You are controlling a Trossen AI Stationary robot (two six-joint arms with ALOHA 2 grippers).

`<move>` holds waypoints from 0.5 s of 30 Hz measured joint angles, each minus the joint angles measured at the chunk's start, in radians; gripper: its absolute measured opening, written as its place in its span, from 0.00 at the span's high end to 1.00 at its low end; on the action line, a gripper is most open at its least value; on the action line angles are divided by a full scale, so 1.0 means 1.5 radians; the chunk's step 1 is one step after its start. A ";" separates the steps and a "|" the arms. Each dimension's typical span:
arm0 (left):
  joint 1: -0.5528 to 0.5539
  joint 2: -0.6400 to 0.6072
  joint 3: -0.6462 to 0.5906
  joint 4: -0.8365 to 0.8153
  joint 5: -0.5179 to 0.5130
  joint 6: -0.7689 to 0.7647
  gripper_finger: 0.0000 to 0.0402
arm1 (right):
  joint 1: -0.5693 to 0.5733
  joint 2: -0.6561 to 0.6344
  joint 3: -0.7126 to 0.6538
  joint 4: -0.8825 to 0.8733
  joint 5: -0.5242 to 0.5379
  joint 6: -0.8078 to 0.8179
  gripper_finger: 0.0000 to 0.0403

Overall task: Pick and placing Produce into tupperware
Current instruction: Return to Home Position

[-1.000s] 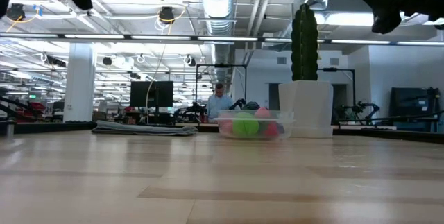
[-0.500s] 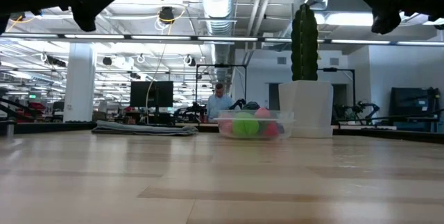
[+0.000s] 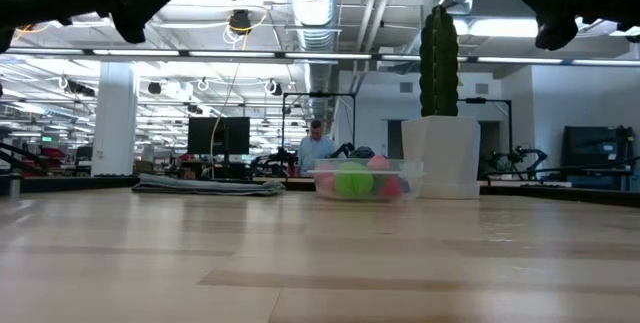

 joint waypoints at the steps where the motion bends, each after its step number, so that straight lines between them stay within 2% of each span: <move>1: -0.001 -0.015 0.000 -0.004 -0.002 0.010 0.33 | 0.000 0.000 0.000 0.000 0.000 0.003 0.55; 5: 0.000 -0.113 -0.007 -0.069 -0.007 0.025 0.33 | 0.000 0.000 0.000 0.000 -0.012 0.010 0.55; 12: -0.001 -0.321 -0.007 -0.263 0.005 0.028 0.33 | 0.000 0.000 0.000 0.000 -0.017 0.015 0.55; 15: -0.002 -0.320 -0.004 -0.288 0.002 0.038 0.33 | 0.000 0.000 0.000 0.001 -0.017 0.015 0.55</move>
